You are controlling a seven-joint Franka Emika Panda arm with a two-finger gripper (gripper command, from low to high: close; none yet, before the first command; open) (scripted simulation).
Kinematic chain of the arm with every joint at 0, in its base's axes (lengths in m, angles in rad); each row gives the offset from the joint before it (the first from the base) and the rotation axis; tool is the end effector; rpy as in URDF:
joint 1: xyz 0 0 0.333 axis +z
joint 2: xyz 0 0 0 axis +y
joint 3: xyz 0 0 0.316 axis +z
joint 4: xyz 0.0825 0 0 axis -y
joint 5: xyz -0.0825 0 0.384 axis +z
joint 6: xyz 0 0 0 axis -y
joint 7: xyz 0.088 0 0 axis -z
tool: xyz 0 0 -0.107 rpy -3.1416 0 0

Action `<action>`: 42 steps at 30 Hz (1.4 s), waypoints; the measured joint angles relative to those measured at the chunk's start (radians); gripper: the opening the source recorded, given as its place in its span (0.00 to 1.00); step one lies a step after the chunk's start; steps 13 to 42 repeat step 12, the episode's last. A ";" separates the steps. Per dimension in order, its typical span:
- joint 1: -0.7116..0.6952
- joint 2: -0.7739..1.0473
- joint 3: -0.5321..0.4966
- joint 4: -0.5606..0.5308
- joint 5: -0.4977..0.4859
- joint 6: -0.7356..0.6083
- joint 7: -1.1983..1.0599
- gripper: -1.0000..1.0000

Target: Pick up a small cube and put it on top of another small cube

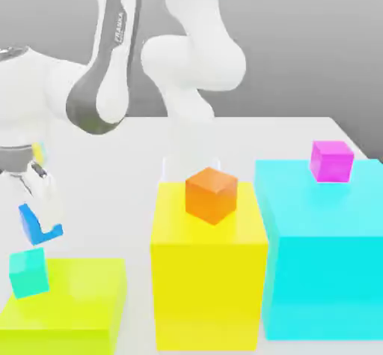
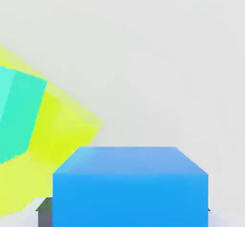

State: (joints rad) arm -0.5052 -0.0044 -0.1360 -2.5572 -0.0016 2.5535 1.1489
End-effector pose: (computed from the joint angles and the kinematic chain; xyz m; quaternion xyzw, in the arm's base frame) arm 0.3615 -0.2697 0.2689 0.6260 -0.7798 0.0004 0.0001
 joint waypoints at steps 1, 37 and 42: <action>0.013 -0.003 0.004 0.035 0.000 -0.038 0.044 0.00; 0.057 0.113 0.035 0.139 0.024 -0.026 0.197 1.00; 0.057 0.113 0.035 0.139 0.024 -0.026 0.197 1.00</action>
